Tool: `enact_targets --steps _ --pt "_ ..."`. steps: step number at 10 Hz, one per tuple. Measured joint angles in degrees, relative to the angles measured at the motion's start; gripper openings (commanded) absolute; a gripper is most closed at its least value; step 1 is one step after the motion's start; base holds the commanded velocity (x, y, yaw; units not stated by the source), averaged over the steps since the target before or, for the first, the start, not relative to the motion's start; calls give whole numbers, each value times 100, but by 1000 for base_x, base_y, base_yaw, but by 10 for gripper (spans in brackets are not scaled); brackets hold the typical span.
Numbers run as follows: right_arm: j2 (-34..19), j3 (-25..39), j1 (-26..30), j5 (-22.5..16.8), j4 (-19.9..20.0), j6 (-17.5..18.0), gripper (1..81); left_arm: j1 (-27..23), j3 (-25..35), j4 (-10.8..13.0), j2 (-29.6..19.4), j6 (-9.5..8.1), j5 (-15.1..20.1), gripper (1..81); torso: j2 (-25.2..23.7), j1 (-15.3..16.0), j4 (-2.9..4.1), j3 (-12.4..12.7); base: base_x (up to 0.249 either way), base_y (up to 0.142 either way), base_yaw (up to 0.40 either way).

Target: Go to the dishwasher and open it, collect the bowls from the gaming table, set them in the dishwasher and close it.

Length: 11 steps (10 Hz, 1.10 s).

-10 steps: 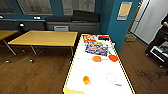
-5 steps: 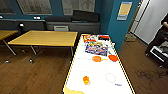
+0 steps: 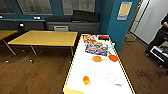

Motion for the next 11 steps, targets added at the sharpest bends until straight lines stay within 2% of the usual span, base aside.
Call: enact_targets --steps 2,5,8,9,11 --pt "66 -18 2 2 -12 0 10 -712 48 -2 -105 -325 380 811 0 0 0 0 0 0 0" --pt "146 -107 6 2 -41 2 10 -1855 72 4 -37 -667 1341 811 0 2 0 0 0 0 0" --pt "239 -110 22 5 -117 2 10 -2630 -178 12 603 -1080 2250 811 0 2 0 -2 0 0 0" --pt "241 -110 20 -2 -119 2 10 -2756 -300 11 827 -1292 2432 811 2 2 0 -2 0 0 0" --pt "262 -138 38 -6 -119 2 10 -2911 -744 11 990 -1827 2625 811 2 2 0 -2 0 0 0"
